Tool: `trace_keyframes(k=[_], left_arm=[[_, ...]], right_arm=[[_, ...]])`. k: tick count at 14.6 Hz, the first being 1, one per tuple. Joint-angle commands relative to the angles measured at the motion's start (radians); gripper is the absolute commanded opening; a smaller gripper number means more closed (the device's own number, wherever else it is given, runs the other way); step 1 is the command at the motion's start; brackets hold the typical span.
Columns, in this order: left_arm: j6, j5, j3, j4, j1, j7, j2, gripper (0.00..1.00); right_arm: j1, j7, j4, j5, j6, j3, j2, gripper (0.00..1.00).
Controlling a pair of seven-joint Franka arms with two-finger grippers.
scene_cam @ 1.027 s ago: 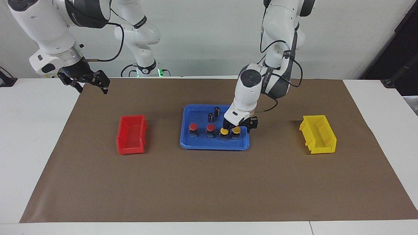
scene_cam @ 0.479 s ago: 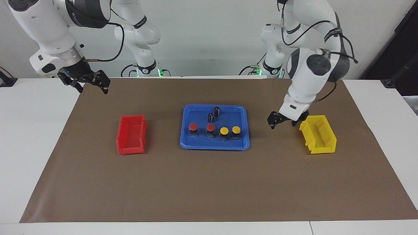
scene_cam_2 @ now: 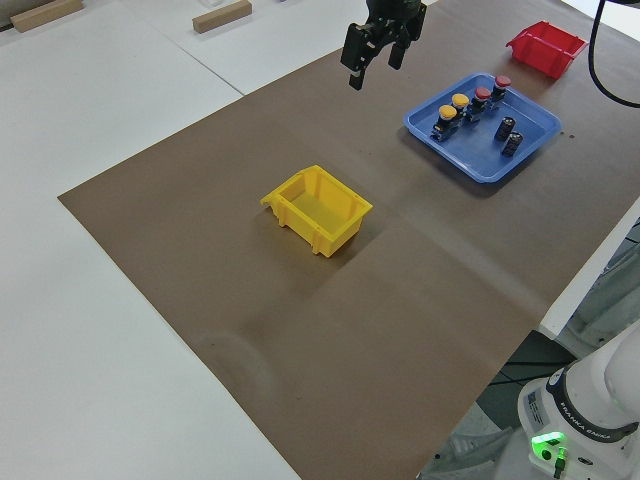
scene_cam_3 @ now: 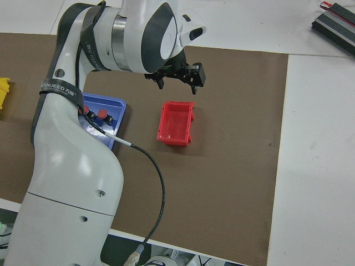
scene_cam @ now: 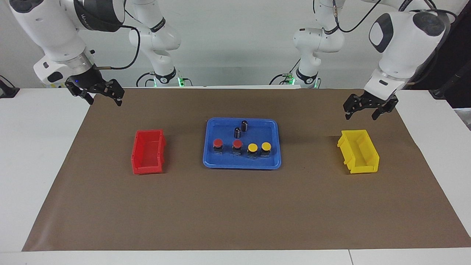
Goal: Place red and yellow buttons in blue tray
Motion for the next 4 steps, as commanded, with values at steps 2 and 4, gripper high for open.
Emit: trace_keyframes(k=[2,4], left_arm=[[-0.087,0.021,-0.003,0.035,0.038,0.090,-0.019,1.00],[-0.111,0.021,-0.003,0.035,0.055,0.123,-0.027,1.00]], right_arm=[[-0.001,-0.022,-0.014,0.001,0.004,0.005,-0.013,1.00],[-0.001,-0.020,-0.014,0.001,0.004,0.005,-0.013,1.00]])
